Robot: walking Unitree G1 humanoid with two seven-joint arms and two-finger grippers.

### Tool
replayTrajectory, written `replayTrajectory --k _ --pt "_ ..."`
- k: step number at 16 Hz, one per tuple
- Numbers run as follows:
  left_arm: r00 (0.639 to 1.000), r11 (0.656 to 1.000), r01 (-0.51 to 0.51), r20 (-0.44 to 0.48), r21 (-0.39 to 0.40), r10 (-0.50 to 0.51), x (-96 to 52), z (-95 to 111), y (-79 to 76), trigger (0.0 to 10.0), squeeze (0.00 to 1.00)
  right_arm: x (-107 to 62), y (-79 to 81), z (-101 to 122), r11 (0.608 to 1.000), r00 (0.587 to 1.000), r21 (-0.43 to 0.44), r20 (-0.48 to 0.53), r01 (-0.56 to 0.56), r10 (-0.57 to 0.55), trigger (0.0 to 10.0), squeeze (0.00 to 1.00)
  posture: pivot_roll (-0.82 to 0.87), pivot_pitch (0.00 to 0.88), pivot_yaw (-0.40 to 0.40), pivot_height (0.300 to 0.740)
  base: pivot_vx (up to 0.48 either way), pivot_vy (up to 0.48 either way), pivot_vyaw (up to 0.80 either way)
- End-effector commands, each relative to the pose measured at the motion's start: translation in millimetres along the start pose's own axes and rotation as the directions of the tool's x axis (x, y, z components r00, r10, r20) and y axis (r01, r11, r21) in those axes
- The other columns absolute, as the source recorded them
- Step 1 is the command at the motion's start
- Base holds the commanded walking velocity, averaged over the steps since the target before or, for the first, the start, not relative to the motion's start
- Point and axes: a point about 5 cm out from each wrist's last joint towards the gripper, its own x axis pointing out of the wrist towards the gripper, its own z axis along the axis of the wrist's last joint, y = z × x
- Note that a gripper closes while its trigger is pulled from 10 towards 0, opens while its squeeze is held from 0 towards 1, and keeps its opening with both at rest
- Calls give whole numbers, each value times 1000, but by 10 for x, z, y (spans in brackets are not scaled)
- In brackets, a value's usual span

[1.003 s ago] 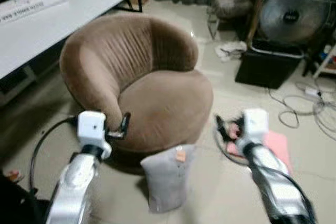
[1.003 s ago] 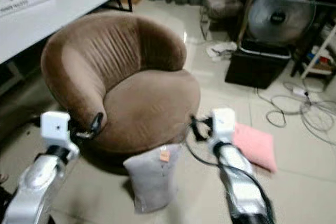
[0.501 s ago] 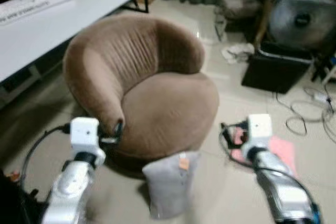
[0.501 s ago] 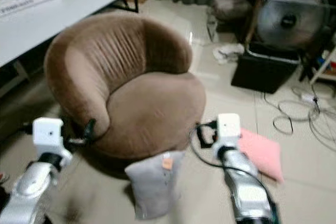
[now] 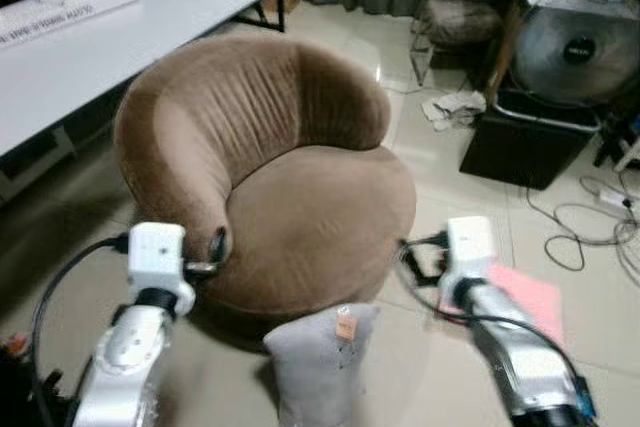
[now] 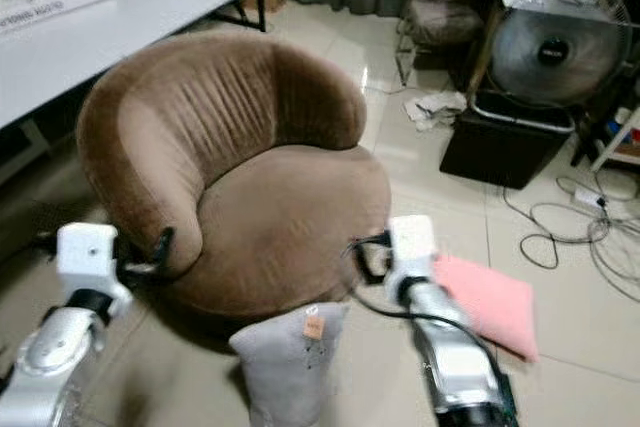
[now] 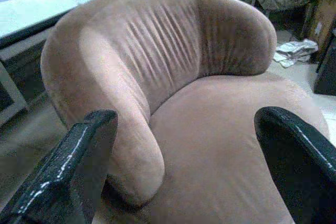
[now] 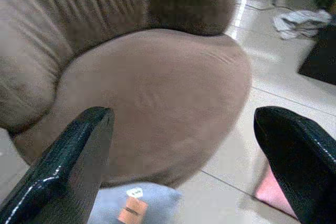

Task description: Move the pillow to the sofa from floor

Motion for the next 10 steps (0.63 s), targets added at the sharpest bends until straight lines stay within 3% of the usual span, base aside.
replayTrajectory --k 1,8,10 --pt "1000 1000 12 5 -3 -12 16 26 -60 10000 0 -28 -118 -46 1000 999 -5 -29 29 -29 10000 0 86 0 -9 740 300 0 0" --pt "1000 1000 10 -2 6 -10 20 16 -48 10000 0 -49 -141 -93 999 998 4 -37 47 -46 10000 0 83 0 -2 740 292 0 0" --pt "1000 1000 8 0 4 -8 20 13 -46 10000 0 -50 -138 -92 999 998 3 -35 43 -43 10000 0 82 0 -2 740 0 0 0"
